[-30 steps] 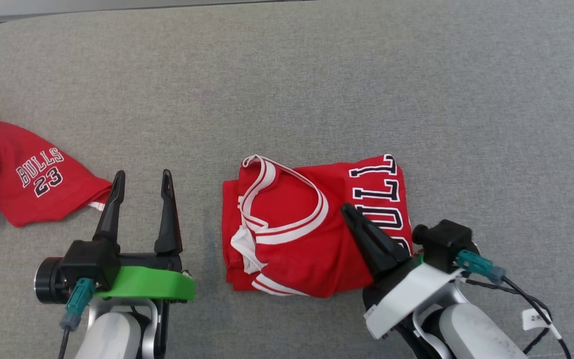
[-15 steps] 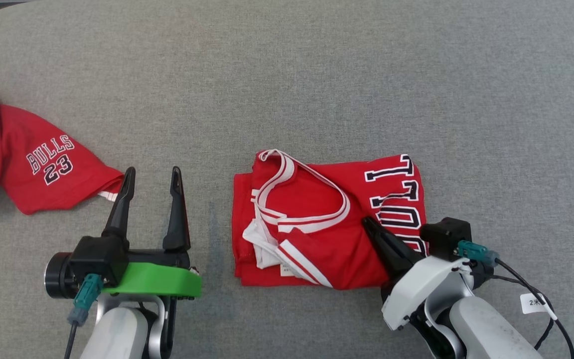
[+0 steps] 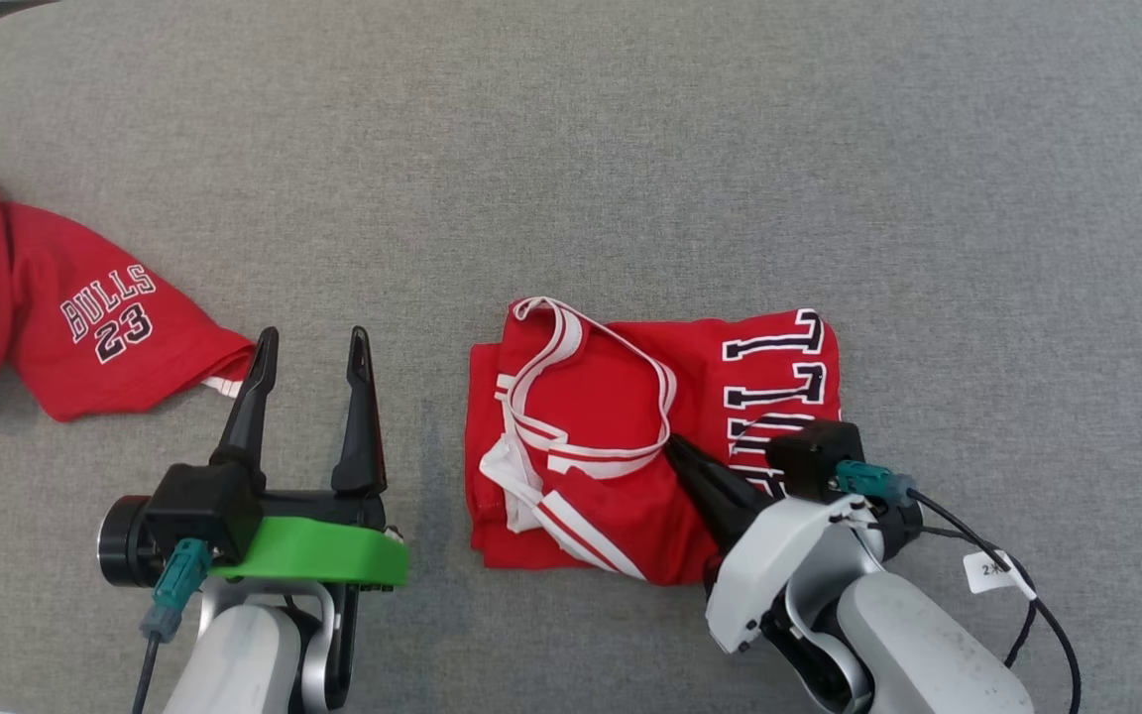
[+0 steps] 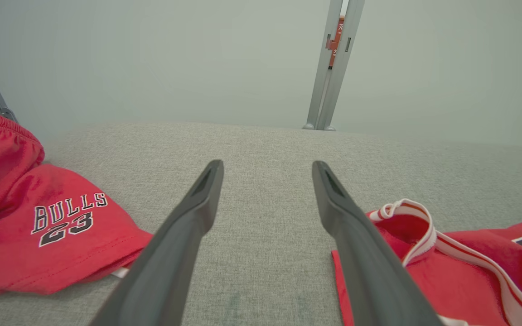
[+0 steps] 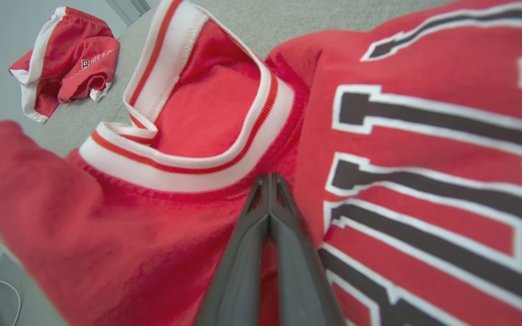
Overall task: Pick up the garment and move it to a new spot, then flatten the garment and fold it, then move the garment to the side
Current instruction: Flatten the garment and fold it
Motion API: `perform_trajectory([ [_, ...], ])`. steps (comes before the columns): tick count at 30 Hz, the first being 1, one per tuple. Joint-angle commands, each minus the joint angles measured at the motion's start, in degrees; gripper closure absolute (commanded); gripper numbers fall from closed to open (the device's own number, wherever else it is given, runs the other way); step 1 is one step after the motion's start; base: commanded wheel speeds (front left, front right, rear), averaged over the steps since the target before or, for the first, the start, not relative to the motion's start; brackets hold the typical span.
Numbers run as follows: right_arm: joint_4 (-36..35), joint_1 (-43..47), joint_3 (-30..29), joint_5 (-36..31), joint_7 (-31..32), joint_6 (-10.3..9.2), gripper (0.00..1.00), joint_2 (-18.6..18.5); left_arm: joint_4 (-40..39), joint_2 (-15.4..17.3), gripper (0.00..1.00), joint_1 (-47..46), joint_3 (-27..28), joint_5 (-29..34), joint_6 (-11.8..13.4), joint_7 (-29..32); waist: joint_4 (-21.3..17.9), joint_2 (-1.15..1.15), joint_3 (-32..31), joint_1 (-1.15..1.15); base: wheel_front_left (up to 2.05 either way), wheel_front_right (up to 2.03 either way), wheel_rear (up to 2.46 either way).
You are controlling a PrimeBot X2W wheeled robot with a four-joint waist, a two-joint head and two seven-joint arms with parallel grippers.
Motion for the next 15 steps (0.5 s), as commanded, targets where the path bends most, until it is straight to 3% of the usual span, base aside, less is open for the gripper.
perform_trajectory([
  [1, 0.8, -1.0, 1.1, 0.6, 0.6, 0.01, 1.00, 0.5, 0.2, 0.0, 0.00, -0.8, 0.2, 0.6, -0.3, -0.2, 0.2, 0.00, 0.0, 0.00, 0.00, 0.00, 0.00],
  [15, 3.9, -3.2, 10.1, 5.3, 5.3, 0.04, 1.00, 1.9, 0.3, -1.3, 0.00, -0.6, 0.9, 0.8, -0.8, -0.2, 1.7, 0.00, -0.3, 0.00, 0.00, 0.00, 0.00],
])
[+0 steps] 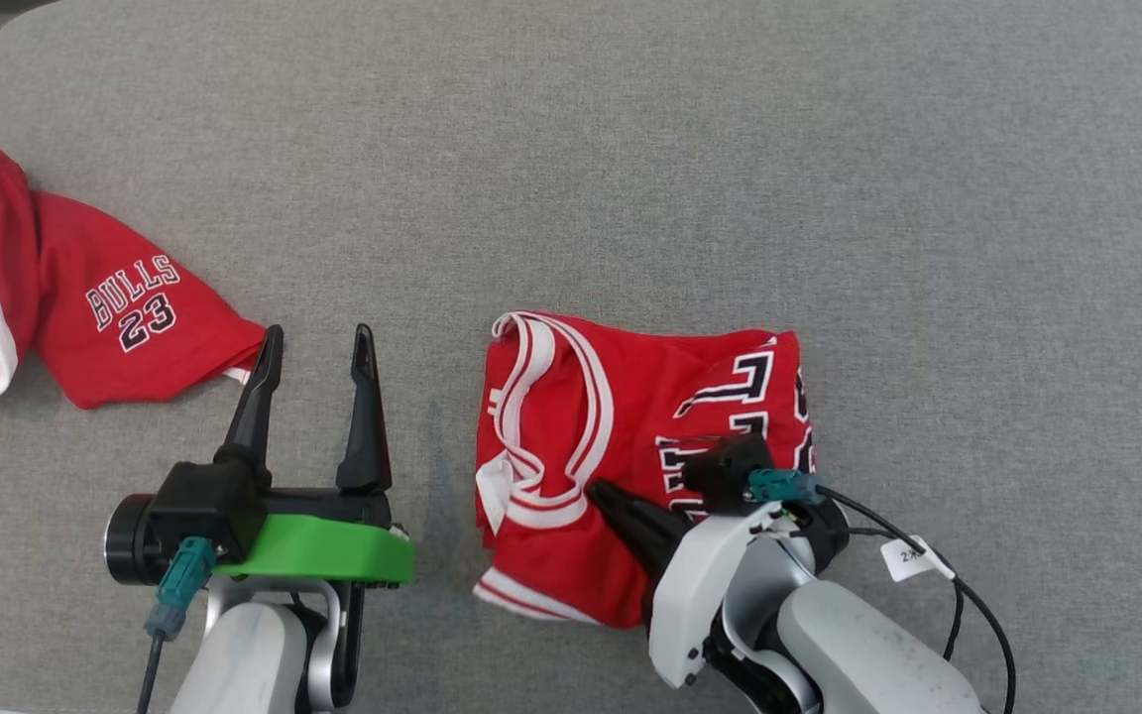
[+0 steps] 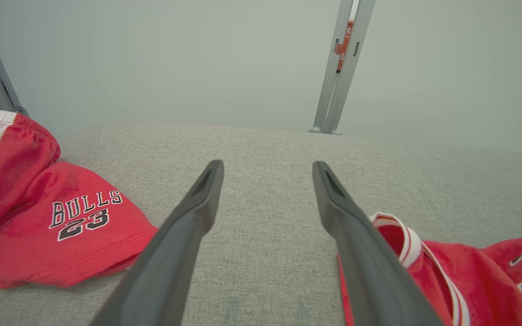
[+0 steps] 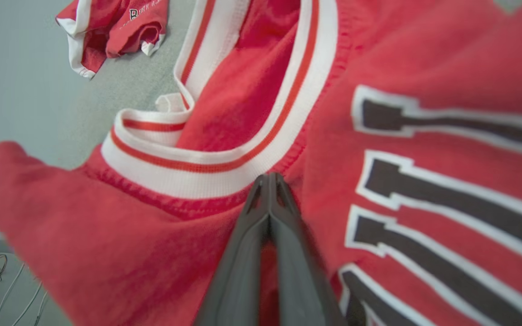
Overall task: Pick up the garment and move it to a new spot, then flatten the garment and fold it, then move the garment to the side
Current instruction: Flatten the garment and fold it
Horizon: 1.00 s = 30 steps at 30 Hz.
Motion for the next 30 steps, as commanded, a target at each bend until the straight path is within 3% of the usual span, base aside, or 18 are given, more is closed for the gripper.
perform_trajectory([
  [1, 0.2, 0.5, 1.6, 0.6, 0.6, 0.08, 1.00, 0.0, 0.0, -0.2, 0.00, -0.4, 0.3, 0.4, -0.2, -0.2, 0.0, 0.00, -0.1, 0.00, 0.00, 0.00, 0.00],
  [6, -2.3, 0.9, 3.2, 0.6, 0.0, 0.07, 1.00, -1.0, 0.0, -0.5, 0.00, 0.1, 0.7, 0.7, -0.6, -0.2, -0.1, 0.00, -0.4, 0.00, 0.00, 0.00, 0.00],
  [10, -5.2, 2.1, 0.4, -0.7, -2.6, 0.06, 0.97, -1.8, -0.1, -0.7, 0.00, 0.5, 1.1, 0.8, -0.7, -0.2, -0.4, 0.00, -0.6, 0.00, 0.00, 0.00, 0.00],
  [12, -6.9, 3.5, -2.1, -1.3, -4.3, 0.05, 0.00, -2.0, -0.2, -0.7, 0.00, 0.8, 1.3, 1.0, -0.6, -0.2, -0.7, 0.00, -0.8, 0.00, 0.00, 0.00, 0.00],
  [23, -12.8, 9.8, -14.3, -4.2, -7.8, 0.05, 0.00, -2.7, -0.1, 0.3, 0.00, 1.8, 2.5, 1.7, -0.4, -0.2, -3.7, 0.00, -2.2, 0.00, 0.00, 0.00, 0.00],
  [30, -19.2, 12.9, -19.7, -7.3, -15.3, 0.05, 0.00, -4.1, -0.3, 1.8, 0.00, 3.5, 3.7, 1.5, 0.4, -0.1, -6.1, 0.00, -4.5, 0.00, 0.00, 0.00, 0.00],
])
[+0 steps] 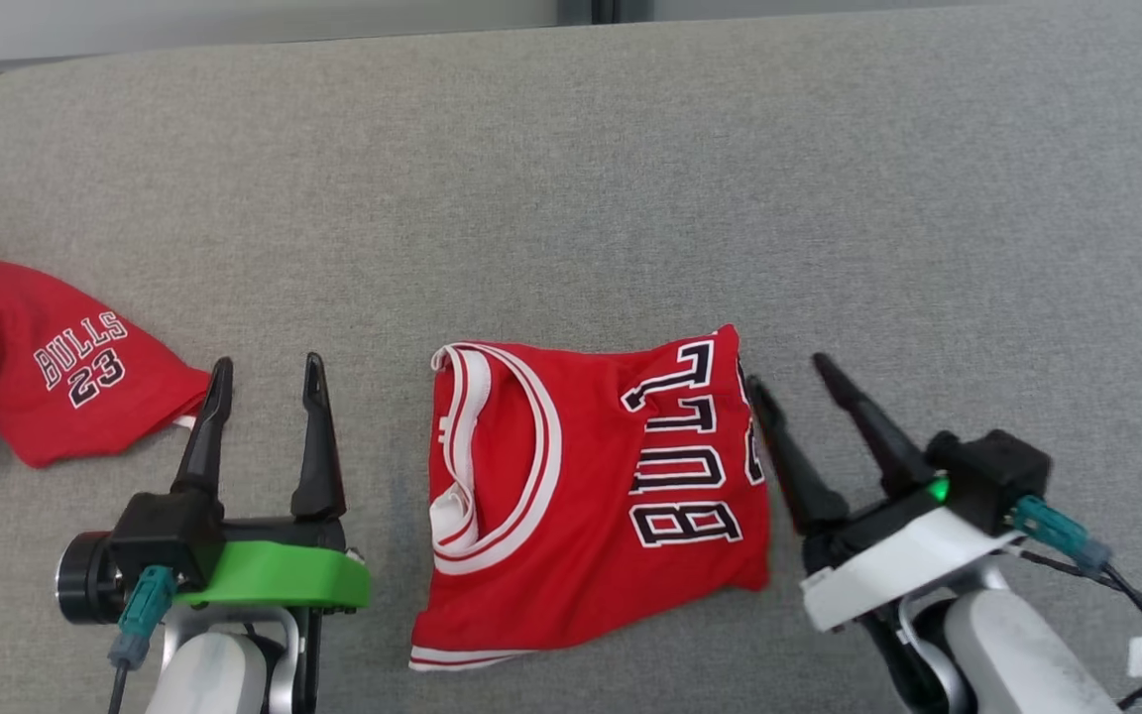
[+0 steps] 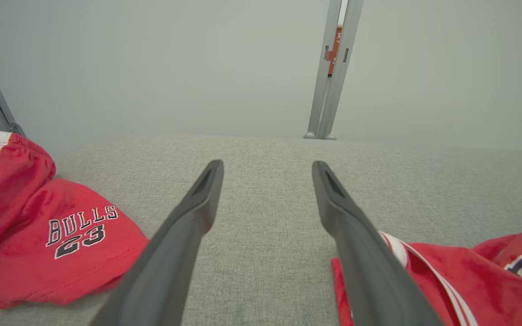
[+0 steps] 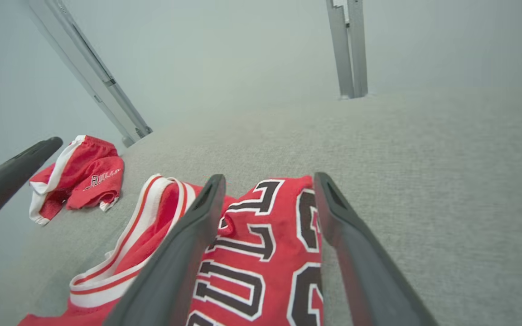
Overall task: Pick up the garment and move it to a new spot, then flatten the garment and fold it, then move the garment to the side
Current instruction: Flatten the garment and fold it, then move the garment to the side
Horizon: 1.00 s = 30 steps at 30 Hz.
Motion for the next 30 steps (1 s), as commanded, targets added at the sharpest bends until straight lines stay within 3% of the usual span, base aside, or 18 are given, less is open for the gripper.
perform_trajectory([
  [1, -1.2, 1.3, -1.7, -1.2, -1.2, 0.02, 0.00, -0.7, -0.3, 0.8, 0.00, 1.0, 0.6, -0.1, 0.4, 0.0, -1.4, 0.00, -1.6, 0.00, 0.00, 0.00, 0.00],
  [5, -5.0, 4.3, -8.7, -4.3, -2.5, 0.02, 0.00, -1.6, -1.7, 2.2, 0.00, 3.3, 1.7, 0.0, 1.6, 0.7, -3.1, 0.00, -3.8, 0.00, 0.00, 0.00, 0.00],
  [12, -10.3, 9.8, -17.7, -6.9, 0.7, 0.02, 0.00, -1.9, -4.8, 4.2, 0.00, 7.5, 2.8, 0.1, 3.0, 2.3, -5.3, 0.00, -7.0, 0.00, 0.00, 0.00, 0.00],
  [30, -15.3, 18.2, -19.0, -7.2, 6.1, 0.02, 0.00, -0.5, -7.5, 5.1, 0.00, 13.8, 2.0, -0.9, 3.8, 4.2, -5.8, 0.00, -12.3, 0.00, 0.00, 0.00, 0.00],
])
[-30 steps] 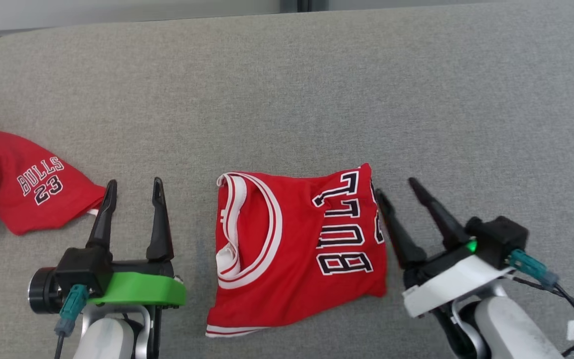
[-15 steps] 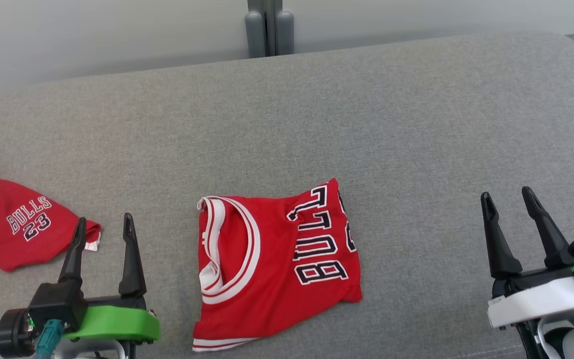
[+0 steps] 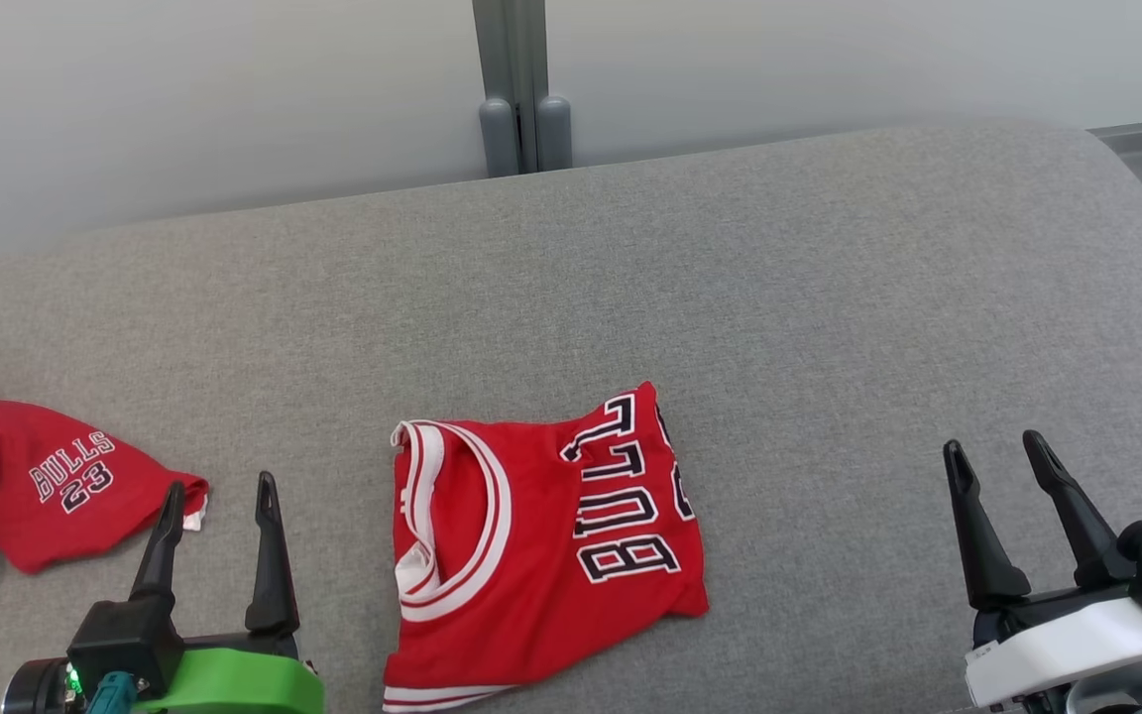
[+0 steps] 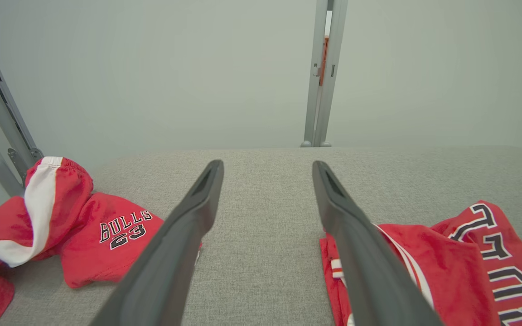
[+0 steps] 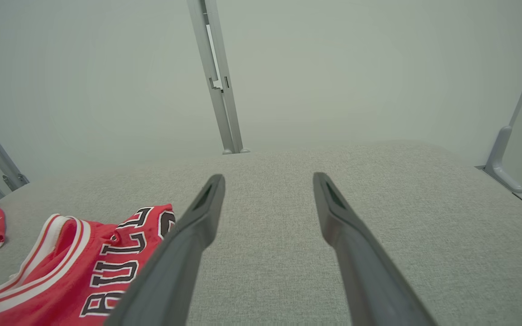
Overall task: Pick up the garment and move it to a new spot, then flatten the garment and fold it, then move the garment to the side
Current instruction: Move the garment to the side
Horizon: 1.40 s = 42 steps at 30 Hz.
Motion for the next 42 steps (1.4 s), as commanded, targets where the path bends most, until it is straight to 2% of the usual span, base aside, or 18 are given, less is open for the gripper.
perform_trajectory([
  [1, -0.4, 0.5, 0.1, -0.5, 0.1, 0.02, 0.00, 0.0, 0.2, 0.3, 0.00, 0.9, 0.1, -0.4, 0.1, -0.2, 0.1, 0.00, -0.1, 0.00, 0.00, 0.00, 0.00],
  [16, -0.7, 1.0, -0.3, -0.5, 1.2, 0.02, 0.00, 0.2, 1.5, 0.4, 0.00, -0.2, -0.2, -1.1, 0.2, -0.7, 0.6, 0.00, -0.1, 0.00, 0.00, 0.00, 0.00],
  [22, 1.1, -0.7, 0.7, 0.0, 2.0, 0.02, 0.00, -0.7, 0.6, 0.1, 0.00, -2.6, -0.8, -0.4, 0.1, -1.1, 1.9, 0.00, 2.2, 0.00, 0.00, 0.00, 0.00],
  [27, 6.1, -4.9, 5.2, 1.2, 1.7, 0.02, 0.00, -1.6, -0.4, -0.6, 0.00, -6.7, -1.7, 0.1, -0.4, -1.6, 4.9, 0.00, 6.7, 0.00, 0.00, 0.00, 0.00],
  [34, 17.6, -13.3, 14.1, 4.4, 0.7, 0.02, 0.00, -1.4, 1.2, -2.0, 0.00, -11.9, -3.1, 0.5, -1.9, -3.0, 8.9, 0.00, 11.5, 0.00, 0.00, 0.00, 0.00],
  [41, 28.3, -19.2, 18.3, 7.9, 0.1, 0.01, 0.00, -1.1, 3.3, -3.2, 0.00, -14.7, -3.9, 0.8, -3.0, -4.1, 11.1, 0.00, 13.9, 0.00, 0.00, 0.00, 0.00],
  [42, 29.3, -19.7, 19.0, 8.6, 0.2, 0.01, 0.51, -1.1, 3.6, -3.3, 0.00, -14.9, -3.9, 0.9, -3.2, -4.1, 11.2, 0.00, 14.1, 0.00, 0.00, 0.00, 0.00],
])
